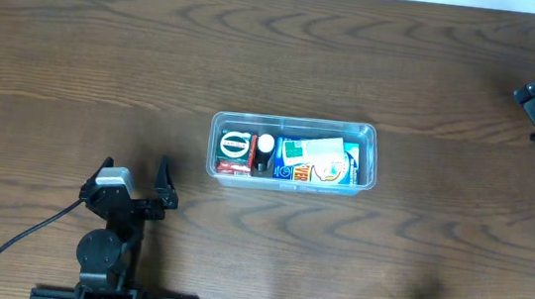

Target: Pack container

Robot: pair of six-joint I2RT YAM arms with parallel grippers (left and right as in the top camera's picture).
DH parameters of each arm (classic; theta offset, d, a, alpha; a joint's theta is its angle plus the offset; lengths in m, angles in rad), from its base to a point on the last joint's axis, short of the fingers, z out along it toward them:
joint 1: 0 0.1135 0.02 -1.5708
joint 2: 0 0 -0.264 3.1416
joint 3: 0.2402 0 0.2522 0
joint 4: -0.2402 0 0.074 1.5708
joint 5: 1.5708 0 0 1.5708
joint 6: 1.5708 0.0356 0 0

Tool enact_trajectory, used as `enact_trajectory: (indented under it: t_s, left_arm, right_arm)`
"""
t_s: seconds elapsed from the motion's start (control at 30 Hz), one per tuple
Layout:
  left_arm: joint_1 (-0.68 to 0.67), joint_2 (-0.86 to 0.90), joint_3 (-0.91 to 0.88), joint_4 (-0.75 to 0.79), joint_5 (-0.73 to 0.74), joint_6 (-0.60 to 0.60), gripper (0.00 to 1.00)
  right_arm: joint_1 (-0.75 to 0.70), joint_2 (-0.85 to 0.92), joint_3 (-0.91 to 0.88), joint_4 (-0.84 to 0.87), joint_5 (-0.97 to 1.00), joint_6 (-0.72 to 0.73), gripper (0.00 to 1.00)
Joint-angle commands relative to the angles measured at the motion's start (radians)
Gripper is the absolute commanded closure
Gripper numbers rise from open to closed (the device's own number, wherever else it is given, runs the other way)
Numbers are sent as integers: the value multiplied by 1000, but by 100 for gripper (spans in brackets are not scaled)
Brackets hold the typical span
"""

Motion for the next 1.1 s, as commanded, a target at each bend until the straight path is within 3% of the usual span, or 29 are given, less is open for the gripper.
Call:
enact_trajectory:
  t_s: [0.0, 1.07]
  left_arm:
    - [5, -6, -16, -41, -11, 17, 2]
    - [5, -6, -16, -41, -11, 17, 2]
  right_arm:
    - [-4, 3, 0, 2, 4, -4, 1]
    - [14, -53, 0, -2, 10, -4, 1]
